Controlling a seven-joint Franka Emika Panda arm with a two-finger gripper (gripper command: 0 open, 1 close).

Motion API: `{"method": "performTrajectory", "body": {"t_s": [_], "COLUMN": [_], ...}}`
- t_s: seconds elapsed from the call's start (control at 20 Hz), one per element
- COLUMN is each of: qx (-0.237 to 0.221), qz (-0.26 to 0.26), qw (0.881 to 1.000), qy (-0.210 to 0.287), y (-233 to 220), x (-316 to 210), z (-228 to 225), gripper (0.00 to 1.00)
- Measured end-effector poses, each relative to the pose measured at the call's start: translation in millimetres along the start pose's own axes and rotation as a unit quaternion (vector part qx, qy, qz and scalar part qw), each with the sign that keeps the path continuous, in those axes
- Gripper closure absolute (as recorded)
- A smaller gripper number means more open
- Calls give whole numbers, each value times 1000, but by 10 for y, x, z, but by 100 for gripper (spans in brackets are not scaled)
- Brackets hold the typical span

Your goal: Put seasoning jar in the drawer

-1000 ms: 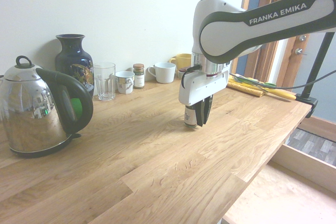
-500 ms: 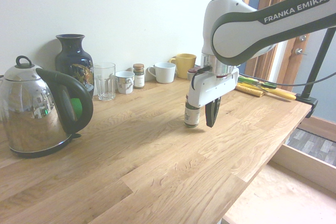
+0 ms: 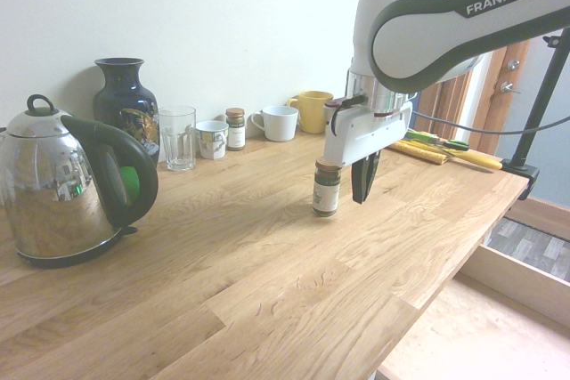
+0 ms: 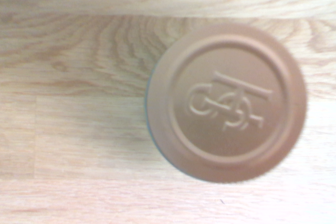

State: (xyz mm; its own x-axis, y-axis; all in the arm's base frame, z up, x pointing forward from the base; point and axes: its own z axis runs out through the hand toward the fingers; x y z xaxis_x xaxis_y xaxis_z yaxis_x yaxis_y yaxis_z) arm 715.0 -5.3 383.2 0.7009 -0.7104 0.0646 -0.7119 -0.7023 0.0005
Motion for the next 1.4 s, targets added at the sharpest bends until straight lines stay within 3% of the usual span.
{"method": "performTrajectory", "body": {"t_s": [0.7,1.4], "qx": [4,-6], "qz": [7,1], "qw": [1000,1000], "qy": [5,4], "y": [39,-425], "x": [57,315], "z": [-71,22], "gripper": [0,0]}}
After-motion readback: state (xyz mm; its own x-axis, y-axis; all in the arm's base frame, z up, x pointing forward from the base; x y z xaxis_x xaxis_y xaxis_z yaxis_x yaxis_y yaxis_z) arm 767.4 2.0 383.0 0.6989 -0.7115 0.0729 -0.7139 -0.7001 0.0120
